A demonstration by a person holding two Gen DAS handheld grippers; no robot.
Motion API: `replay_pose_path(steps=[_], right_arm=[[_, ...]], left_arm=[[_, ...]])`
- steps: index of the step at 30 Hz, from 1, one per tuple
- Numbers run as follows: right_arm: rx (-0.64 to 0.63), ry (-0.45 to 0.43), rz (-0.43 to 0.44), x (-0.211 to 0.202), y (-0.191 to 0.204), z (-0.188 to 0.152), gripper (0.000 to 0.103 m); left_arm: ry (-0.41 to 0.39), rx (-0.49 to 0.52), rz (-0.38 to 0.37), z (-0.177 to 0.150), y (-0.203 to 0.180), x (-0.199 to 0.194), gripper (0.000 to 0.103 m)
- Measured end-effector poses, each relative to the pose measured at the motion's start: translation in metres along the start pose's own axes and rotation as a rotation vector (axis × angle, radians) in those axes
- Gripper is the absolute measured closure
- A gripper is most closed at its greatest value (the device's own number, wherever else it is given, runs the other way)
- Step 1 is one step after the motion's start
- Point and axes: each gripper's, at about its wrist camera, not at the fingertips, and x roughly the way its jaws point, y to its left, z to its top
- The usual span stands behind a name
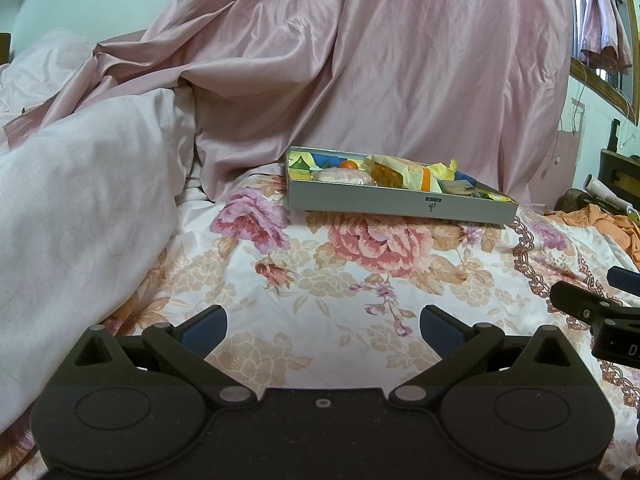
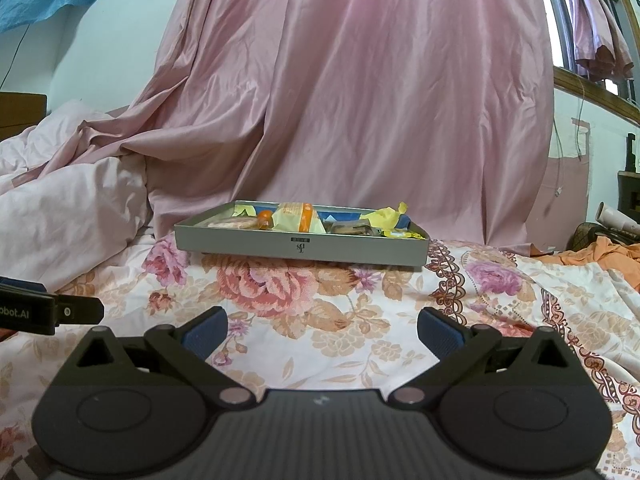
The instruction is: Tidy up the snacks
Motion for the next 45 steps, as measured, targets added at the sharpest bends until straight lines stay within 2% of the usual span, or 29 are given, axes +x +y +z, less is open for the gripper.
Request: replay_pose_path(steps=[32,38,45], right_arm=[[-0.005,0.009,0.006,0.0,0.0021,-0.0036,0.0],[-0.006,0.01,0.007,0.0005,0.0017,-0.0026,0.0],[-0.008,0.011,0.007,0.0,0.0017,-0.0025,0.0]], left_arm=[[0.011,-0.01,-0.001,0.002,0.0011,0.0011,0.001],[0.059,-0.046,0.052,-0.0022,0.0016,0.0041,0.001],[0.073,-0.052,0.092,0.0003,0.0014,0.0041,0.001]])
